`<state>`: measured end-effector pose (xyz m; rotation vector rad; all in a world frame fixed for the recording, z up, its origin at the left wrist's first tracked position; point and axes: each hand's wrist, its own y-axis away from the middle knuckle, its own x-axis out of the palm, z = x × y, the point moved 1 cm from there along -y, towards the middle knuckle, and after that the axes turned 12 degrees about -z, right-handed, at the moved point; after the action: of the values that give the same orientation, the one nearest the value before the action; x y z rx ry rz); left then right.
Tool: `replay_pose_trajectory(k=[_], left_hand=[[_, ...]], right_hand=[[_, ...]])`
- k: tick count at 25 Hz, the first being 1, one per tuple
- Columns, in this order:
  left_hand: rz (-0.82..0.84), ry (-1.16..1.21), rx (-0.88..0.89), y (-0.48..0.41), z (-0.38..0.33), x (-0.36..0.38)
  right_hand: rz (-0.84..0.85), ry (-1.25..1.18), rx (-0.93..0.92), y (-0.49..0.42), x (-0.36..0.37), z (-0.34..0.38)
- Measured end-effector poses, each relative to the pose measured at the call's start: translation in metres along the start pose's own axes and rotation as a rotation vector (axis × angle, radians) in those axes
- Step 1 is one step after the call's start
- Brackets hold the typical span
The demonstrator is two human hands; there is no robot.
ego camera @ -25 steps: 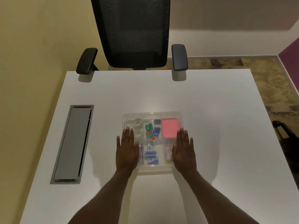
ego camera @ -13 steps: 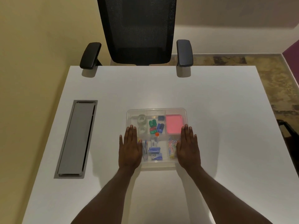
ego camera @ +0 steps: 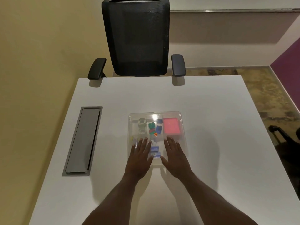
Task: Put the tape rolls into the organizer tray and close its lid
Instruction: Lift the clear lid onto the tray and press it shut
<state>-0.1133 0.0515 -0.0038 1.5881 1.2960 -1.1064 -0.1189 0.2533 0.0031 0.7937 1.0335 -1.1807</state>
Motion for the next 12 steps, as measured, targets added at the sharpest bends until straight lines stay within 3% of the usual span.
replay_pose_trajectory(k=[5, 12], left_hand=[[0.113, -0.092, -0.016, 0.018, -0.02, 0.003], [0.135, -0.121, -0.055, 0.004, -0.027, -0.005]], right_hand=[[0.109, 0.08, -0.013, 0.016, 0.002, 0.016], [0.145, 0.195, 0.012, 0.006, 0.006, 0.026]])
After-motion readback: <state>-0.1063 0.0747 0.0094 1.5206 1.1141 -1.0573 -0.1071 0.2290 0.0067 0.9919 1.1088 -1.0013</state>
